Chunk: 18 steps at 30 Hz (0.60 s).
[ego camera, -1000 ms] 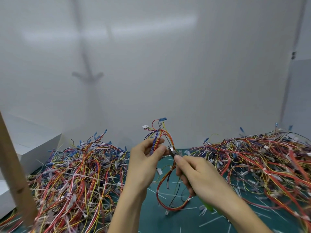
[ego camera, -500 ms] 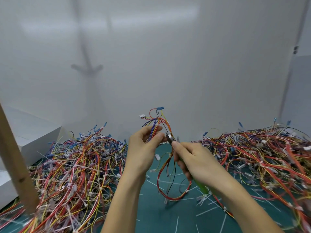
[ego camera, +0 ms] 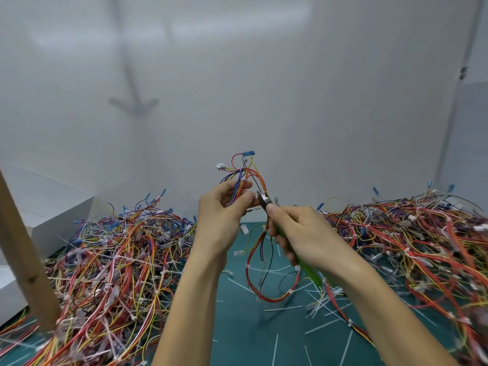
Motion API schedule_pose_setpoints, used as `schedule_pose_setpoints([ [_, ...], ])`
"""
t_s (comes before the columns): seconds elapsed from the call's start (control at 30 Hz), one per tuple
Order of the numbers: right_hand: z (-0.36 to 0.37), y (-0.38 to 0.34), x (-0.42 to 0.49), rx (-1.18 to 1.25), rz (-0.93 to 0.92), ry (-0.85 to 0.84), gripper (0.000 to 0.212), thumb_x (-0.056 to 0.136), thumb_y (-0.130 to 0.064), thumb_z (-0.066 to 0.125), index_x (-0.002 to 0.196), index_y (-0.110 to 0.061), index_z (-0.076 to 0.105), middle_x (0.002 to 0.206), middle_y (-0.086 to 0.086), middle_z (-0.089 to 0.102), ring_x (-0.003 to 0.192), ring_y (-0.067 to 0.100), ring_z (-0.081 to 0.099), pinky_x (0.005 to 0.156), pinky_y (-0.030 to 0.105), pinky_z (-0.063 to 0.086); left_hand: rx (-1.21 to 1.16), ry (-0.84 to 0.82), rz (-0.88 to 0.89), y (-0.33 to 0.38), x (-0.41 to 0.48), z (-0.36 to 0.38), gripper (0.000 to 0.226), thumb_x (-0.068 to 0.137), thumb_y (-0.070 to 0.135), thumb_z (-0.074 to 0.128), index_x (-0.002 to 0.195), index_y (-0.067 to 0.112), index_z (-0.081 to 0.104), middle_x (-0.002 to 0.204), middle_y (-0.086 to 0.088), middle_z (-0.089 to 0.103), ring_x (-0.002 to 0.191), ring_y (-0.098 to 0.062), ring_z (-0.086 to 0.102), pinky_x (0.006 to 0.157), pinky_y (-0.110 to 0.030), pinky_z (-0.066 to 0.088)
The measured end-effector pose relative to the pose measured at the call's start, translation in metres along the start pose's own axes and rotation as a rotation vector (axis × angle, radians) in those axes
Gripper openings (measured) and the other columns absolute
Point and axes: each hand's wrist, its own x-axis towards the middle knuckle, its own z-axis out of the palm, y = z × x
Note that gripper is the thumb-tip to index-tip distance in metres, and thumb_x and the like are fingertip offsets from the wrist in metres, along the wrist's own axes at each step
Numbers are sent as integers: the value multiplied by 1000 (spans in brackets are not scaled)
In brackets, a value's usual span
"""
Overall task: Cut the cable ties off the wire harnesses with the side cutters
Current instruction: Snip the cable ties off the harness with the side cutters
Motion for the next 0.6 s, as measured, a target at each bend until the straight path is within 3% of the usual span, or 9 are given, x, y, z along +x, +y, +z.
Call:
schedule_pose_setpoints([
  [0.6, -2, 1, -1, 41, -7, -17, 52, 99, -54, 42, 75, -12, 61, 55, -1, 50, 50, 18, 48, 47, 29, 42, 43, -9, 18, 5, 0, 1, 16, 92, 3, 63, 106, 8, 70, 91, -6, 74, 71, 2, 69, 62, -8, 48],
])
